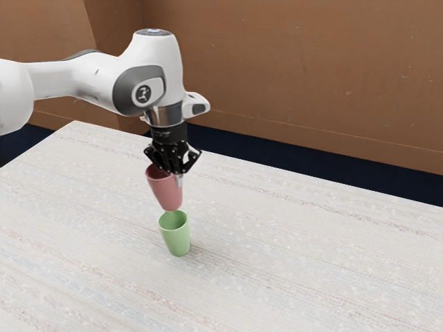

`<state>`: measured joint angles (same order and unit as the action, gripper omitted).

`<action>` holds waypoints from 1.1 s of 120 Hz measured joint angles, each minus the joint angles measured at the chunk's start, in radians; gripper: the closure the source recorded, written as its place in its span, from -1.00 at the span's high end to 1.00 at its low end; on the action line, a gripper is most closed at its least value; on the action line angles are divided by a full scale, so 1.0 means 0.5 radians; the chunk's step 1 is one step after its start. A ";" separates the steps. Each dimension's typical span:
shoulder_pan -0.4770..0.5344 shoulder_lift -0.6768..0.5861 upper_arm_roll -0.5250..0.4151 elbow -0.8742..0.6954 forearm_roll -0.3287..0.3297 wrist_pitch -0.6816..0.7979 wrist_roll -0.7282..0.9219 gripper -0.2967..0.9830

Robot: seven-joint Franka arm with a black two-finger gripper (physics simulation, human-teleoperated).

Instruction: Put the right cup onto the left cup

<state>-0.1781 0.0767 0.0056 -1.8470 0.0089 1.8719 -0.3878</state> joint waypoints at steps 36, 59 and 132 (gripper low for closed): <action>0.041 0.075 -0.009 0.026 0.014 0.009 0.014 -0.69; 0.054 0.123 -0.009 0.025 0.015 0.024 0.019 -0.69; 0.053 0.124 -0.028 -0.059 0.015 0.073 0.016 -0.69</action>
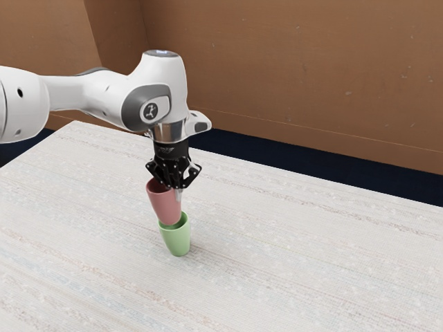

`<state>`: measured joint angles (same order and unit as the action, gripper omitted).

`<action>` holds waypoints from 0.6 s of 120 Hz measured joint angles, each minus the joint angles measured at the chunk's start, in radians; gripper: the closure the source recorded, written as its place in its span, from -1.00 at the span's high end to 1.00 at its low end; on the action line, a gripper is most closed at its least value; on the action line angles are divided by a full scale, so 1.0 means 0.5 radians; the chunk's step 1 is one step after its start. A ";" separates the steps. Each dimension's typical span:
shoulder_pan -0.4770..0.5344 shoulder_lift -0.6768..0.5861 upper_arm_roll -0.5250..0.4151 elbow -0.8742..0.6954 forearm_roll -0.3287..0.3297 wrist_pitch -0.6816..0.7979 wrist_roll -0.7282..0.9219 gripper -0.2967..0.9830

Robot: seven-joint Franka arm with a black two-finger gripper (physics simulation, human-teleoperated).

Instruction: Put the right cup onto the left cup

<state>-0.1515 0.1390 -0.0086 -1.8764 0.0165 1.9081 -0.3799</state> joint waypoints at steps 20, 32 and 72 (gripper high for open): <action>0.000 0.020 0.000 0.008 0.000 0.025 0.000 -0.69; -0.001 0.043 -0.002 0.019 0.000 0.036 0.000 -0.69; -0.003 0.094 -0.002 0.028 -0.002 0.051 -0.002 -0.69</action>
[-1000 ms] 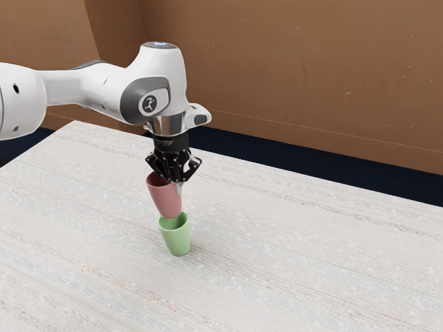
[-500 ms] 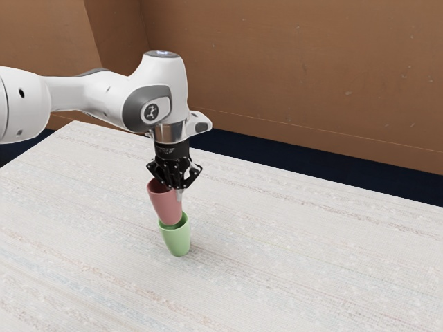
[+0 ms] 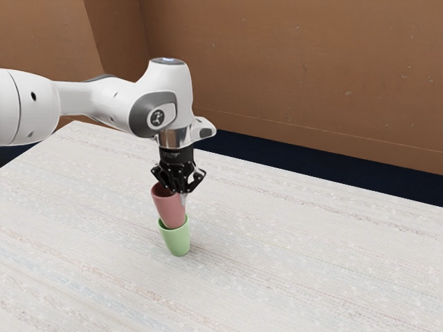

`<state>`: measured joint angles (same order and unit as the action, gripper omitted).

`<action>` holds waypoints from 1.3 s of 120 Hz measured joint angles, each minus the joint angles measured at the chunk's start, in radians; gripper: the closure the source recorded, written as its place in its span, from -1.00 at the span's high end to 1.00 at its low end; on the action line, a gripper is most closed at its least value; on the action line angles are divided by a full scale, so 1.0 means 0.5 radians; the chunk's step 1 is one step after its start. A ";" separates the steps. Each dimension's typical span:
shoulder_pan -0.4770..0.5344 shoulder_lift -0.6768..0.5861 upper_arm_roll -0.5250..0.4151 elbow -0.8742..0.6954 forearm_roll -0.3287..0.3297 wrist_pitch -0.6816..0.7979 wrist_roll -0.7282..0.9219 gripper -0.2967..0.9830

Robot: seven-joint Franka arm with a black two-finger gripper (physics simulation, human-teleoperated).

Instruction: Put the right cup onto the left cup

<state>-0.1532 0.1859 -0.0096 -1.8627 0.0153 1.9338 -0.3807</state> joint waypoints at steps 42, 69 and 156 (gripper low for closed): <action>0.002 0.044 0.000 -0.005 0.000 0.007 -0.004 -0.69; 0.000 0.059 -0.009 -0.015 -0.010 0.032 -0.001 -0.31; -0.008 -0.182 -0.051 0.451 -0.016 -0.403 0.141 0.51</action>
<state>-0.1571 0.0950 -0.0348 -1.6370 0.0075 1.7322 -0.3104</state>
